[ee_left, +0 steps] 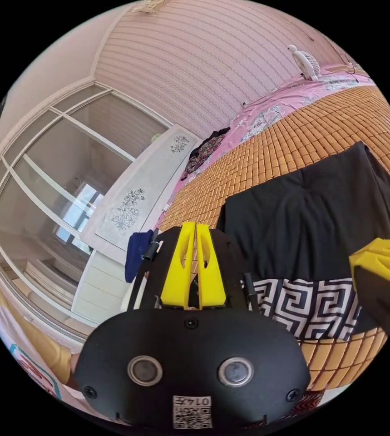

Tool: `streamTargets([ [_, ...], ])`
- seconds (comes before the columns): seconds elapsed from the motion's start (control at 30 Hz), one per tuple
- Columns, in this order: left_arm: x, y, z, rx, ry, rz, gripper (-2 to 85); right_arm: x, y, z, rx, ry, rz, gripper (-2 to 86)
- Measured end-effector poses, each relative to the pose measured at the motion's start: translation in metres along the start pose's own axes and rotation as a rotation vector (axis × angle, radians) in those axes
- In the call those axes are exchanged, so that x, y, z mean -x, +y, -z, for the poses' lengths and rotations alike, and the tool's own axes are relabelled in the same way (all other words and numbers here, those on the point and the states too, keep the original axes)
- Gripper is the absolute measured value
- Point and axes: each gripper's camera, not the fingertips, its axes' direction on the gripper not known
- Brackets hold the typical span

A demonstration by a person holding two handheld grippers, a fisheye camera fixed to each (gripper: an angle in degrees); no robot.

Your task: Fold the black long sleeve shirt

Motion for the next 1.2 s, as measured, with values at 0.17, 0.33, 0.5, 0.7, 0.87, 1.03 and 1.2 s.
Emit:
streamTargets([
  [0.17, 0.042, 0.02, -0.007, -0.095, 0.514, 0.042, -0.7, 0.003, 0.007, 0.006, -0.01, -0.007, 0.015, -0.8],
  [0.33, 0.104, 0.043, -0.014, -0.53, 1.164, -0.069, -0.6, -0.01, 0.015, 0.016, -0.007, 0.021, -0.019, 1.3],
  [0.5, 0.119, 0.06, -0.026, -0.583, 1.209, -0.05, 1.0, -0.041, 0.031, 0.023, 0.033, 0.107, -0.127, 8.1],
  [0.7, 0.107, 0.101, 0.02, -1.04, 0.914, -0.367, 7.2, -0.079, 0.055, 0.023, 0.097, 0.172, -0.279, 10.9],
  [0.87, 0.096, 0.137, 0.064, -1.56, 0.326, -0.684, 6.8, -0.091, 0.064, 0.023, 0.118, 0.187, -0.321, 11.1],
  [1.03, 0.092, 0.155, 0.066, -1.774, 0.173, -0.804, 7.8, -0.092, 0.066, 0.017, 0.152, 0.185, -0.309, 9.5],
  [1.2, 0.072, 0.164, 0.054, -1.69, 0.215, -0.903, 10.9, -0.091, 0.071, 0.019, 0.127, 0.159, -0.319, 4.5],
])
